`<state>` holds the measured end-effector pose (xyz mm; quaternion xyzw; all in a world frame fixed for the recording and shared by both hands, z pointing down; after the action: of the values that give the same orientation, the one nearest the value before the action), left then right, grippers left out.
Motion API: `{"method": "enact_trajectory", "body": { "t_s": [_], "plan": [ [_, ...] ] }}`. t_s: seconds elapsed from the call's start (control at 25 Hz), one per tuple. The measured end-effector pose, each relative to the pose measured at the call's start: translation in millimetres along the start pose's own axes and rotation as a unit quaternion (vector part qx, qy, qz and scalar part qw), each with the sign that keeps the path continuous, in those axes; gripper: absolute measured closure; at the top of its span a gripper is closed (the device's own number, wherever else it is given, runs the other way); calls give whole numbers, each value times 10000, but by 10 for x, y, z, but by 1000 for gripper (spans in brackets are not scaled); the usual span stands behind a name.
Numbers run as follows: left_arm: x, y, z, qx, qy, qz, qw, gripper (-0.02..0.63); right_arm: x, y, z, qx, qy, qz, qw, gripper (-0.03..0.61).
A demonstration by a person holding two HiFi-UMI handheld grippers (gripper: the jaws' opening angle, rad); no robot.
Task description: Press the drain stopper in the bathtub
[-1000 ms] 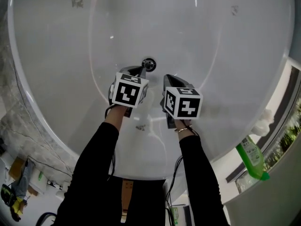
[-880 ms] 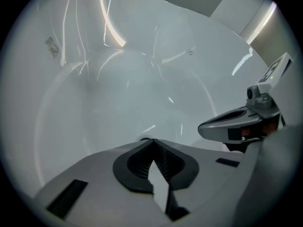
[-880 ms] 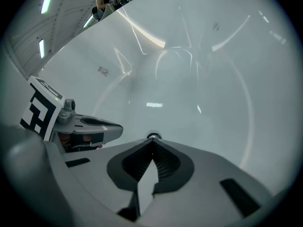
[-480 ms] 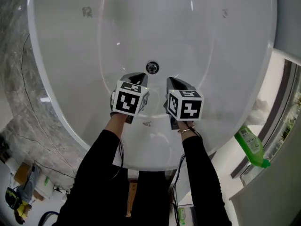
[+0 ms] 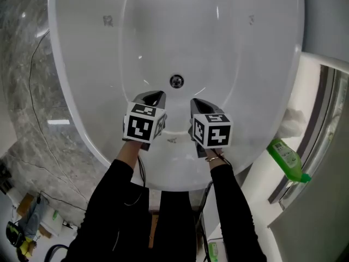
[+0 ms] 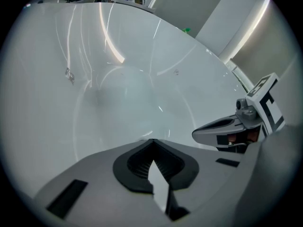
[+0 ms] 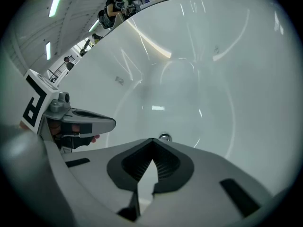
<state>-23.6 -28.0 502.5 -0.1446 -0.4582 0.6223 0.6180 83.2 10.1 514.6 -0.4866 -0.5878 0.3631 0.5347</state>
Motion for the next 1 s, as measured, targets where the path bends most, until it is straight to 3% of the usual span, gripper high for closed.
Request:
{"method": "enact_trajectory", "body": {
  "t_s": [1.0],
  "plan": [
    [1,422,-282,54,-105,-280,9995,609,10,423,19,41,-132,-400,9991,577]
  ]
}}
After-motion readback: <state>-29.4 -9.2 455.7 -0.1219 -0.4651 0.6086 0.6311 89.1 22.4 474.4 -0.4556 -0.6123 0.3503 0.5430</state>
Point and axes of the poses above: the fingertips, and each gripper's own axes: y backward along the fingers, z to its left, x out of its underside, the point moved 1 cm from there along y, backward along the fingers, and after that the axes turned 12 degrees about x, right-handed, at the moved point
